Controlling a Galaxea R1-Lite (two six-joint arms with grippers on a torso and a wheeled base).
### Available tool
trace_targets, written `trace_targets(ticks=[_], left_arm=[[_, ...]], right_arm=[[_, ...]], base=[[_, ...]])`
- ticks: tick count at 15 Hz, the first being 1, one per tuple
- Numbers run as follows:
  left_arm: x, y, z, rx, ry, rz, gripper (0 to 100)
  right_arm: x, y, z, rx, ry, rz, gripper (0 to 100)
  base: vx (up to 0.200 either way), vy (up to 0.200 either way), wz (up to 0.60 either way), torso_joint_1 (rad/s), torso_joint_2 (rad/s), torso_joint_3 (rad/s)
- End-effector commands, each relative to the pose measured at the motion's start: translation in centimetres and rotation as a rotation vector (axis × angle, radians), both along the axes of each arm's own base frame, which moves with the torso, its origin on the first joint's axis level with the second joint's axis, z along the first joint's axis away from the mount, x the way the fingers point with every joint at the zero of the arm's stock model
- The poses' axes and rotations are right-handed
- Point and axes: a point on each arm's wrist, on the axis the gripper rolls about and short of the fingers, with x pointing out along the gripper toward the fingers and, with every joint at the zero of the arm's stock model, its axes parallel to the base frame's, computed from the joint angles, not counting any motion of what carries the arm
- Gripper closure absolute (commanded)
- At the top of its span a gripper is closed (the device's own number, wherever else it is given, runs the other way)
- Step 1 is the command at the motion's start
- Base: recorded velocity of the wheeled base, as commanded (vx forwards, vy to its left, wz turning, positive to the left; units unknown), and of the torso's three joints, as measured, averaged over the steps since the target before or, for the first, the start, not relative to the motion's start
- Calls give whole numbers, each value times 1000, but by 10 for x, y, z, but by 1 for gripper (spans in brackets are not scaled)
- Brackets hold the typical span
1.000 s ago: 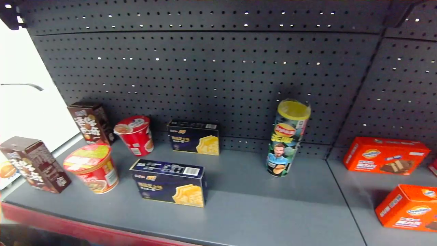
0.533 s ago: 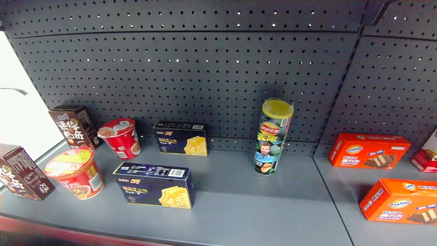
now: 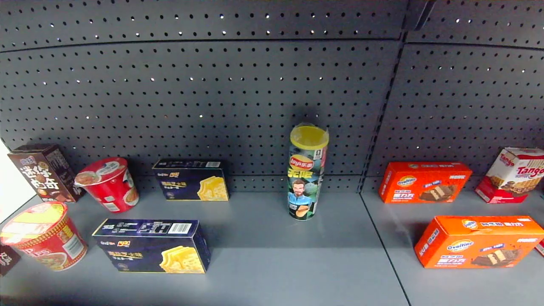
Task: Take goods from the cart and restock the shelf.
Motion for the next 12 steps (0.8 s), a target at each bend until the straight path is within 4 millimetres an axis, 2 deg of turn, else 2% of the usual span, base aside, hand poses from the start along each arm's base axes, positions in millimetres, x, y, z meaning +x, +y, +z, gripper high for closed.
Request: trace_targets(ticks=[1,8,9,10,12], left_arm=[[-1,0,1,0,-10,4,100],[-7,0,17,3,-91,14,100],[-6,0,20,6,-88,13,100],[-6,0,18,7,-69,13,100],[-9,0,18,6,-35,13,100]], right_arm=[[0,0,0,-2,-1,1,0],[2,0,4,1,24,18,0],[4,0,76,48,-55,82,0],[26,1,109,94,17,102,0],[36,4,115,-64,34,238,0]], base=[[0,0,0,0,0,0],[0,0,0,0,0,0],[0,0,0,0,0,0],[0,0,0,0,0,0],[0,0,0,0,0,0]])
